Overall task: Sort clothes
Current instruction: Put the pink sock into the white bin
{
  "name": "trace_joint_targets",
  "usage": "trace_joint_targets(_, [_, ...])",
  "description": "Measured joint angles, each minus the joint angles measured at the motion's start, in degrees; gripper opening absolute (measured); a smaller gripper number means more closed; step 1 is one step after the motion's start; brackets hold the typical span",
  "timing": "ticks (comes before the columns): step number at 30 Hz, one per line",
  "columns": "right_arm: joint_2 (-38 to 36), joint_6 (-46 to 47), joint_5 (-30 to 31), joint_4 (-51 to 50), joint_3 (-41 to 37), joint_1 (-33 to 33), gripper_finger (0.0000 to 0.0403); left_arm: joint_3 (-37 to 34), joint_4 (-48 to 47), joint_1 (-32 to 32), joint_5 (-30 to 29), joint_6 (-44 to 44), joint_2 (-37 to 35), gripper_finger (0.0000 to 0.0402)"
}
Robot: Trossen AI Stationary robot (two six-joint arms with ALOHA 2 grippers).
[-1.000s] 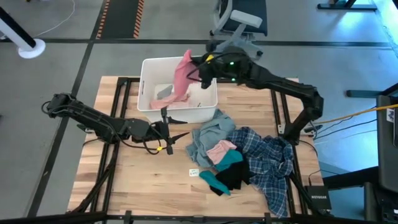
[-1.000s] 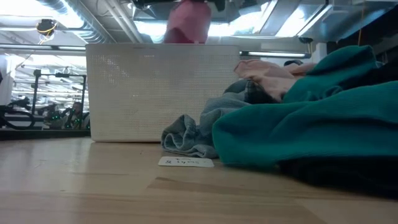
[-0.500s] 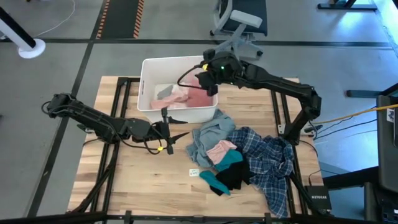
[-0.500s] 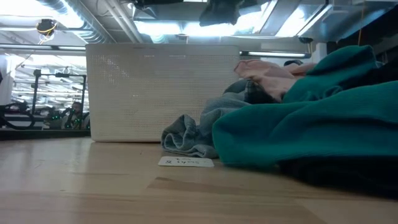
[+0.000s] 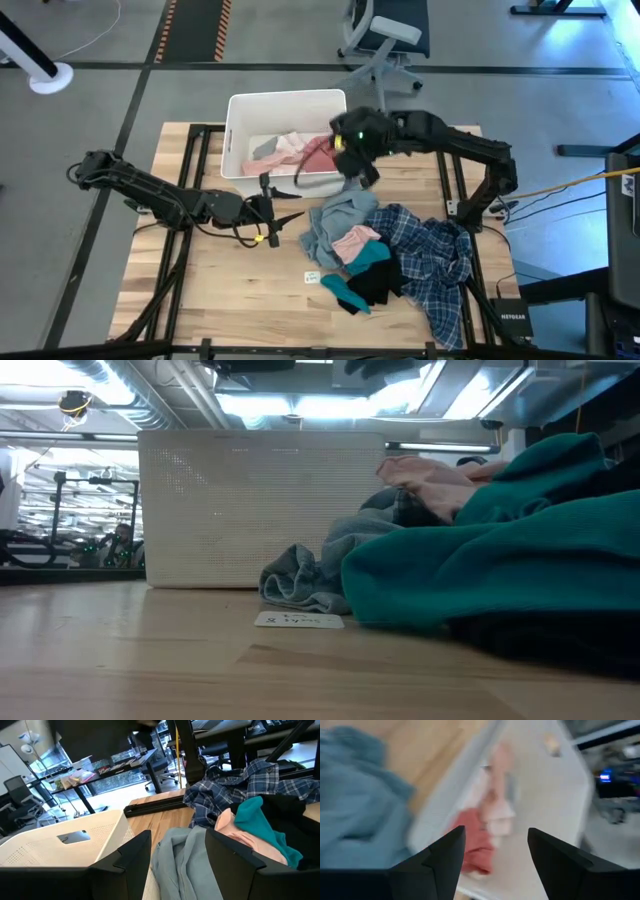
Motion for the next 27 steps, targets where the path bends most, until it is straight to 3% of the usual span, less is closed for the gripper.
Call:
trace_joint_targets(6, [-0.1, 4.1, -3.0, -5.6, -3.7, 6.8, 0.0232, 0.0, 0.0, 0.0, 0.0, -0.7, 0.0, 0.0182])
trace_joint_targets(12, [-2.6, 10.3, -3.6, -6.8, -12.1, 12.6, 0.0232, 0.0, 0.0, 0.0, 0.0, -2.3, 0.0, 0.0182])
trace_joint_targets(27, [-9.0, 17.4, -1.0, 15.0, -40.1, 22.8, 0.0232, 0.0, 0.1, 0.1, 0.0, -2.0, 0.0, 0.0182])
